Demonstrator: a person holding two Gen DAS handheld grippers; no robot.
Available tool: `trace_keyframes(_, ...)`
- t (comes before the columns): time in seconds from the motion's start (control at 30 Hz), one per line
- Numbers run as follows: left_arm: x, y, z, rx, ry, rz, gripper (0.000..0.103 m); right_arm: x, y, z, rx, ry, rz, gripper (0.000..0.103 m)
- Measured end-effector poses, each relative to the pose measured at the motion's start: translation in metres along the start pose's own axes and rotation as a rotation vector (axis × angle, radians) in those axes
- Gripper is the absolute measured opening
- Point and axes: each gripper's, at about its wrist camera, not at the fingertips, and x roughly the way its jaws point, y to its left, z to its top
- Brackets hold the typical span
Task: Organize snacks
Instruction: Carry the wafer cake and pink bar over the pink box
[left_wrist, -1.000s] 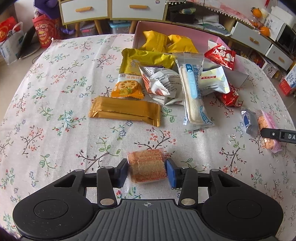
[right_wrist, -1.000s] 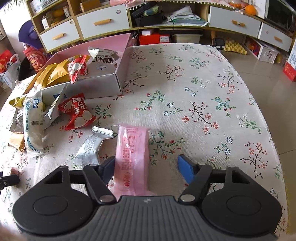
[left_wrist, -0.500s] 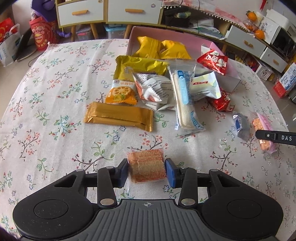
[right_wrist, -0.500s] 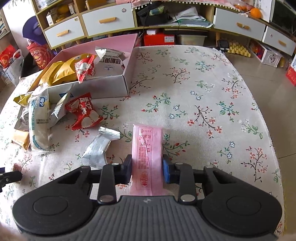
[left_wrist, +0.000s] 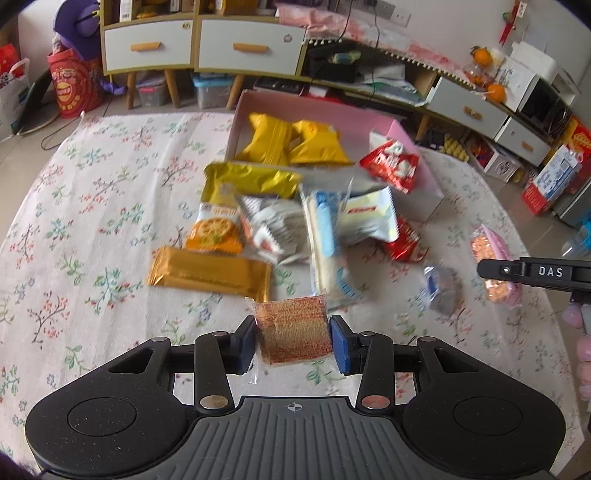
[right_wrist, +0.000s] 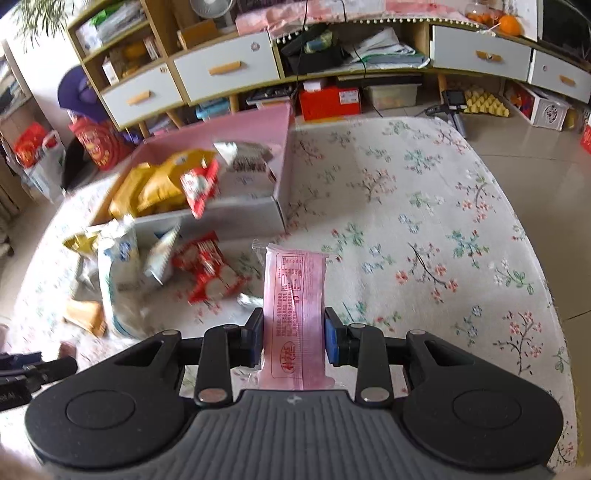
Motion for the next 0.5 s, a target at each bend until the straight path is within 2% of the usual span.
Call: trace_keyframes(0.5,-0.002,-0.014,0.037,-0.043,-0.066,-0.049,0.039,0.002,0.015,0.022,0.07,-0.028,0.083,0.029)
